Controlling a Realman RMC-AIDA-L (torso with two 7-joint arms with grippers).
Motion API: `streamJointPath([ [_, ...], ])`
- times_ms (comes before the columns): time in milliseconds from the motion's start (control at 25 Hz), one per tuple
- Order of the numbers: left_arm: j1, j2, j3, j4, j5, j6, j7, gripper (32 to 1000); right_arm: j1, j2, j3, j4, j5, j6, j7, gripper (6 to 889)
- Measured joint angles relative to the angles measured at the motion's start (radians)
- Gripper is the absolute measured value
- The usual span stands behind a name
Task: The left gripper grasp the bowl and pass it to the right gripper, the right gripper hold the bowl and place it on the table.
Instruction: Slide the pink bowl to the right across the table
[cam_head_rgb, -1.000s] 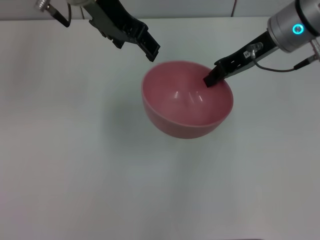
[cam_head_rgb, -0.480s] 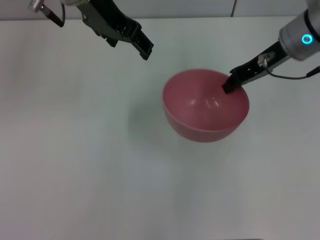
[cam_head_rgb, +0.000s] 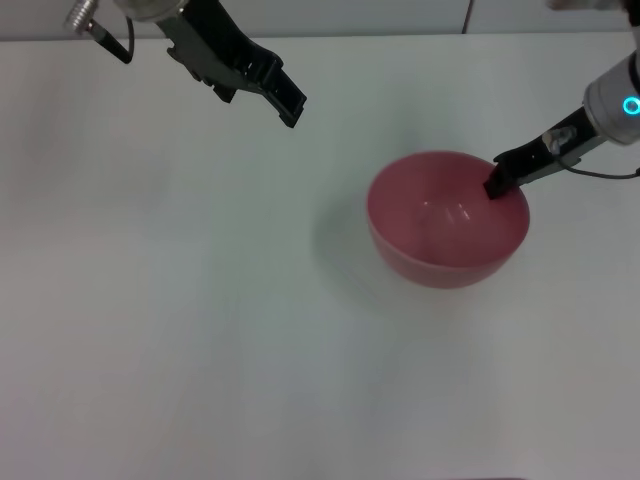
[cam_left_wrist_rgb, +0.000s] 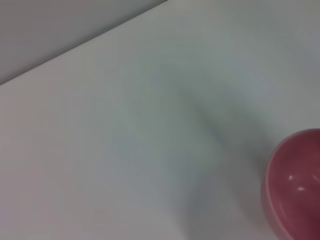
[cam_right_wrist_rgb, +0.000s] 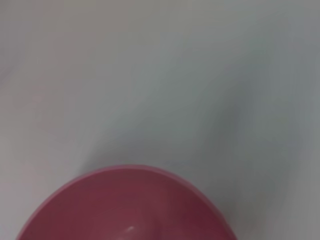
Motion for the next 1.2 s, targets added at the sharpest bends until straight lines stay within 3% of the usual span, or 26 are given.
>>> streamJointPath([
  [160, -0.002, -0.0009, 0.000, -0.008, 0.000, 0.006, 0.002, 865, -0.002, 0.001, 0.006, 0.016, -0.052, -0.039, 0.017, 35],
  [640, -0.003, -0.0029, 0.003, -0.008, -0.007, 0.017, 0.003, 865, -0.012, 0.002, 0.000, 0.068, -0.072, -0.145, 0.039, 35],
  [1200, -0.003, -0.0031, 0.003, -0.008, -0.010, 0.018, 0.003, 865, -0.026, 0.009, 0.000, 0.070, -0.073, -0.189, 0.037, 34],
])
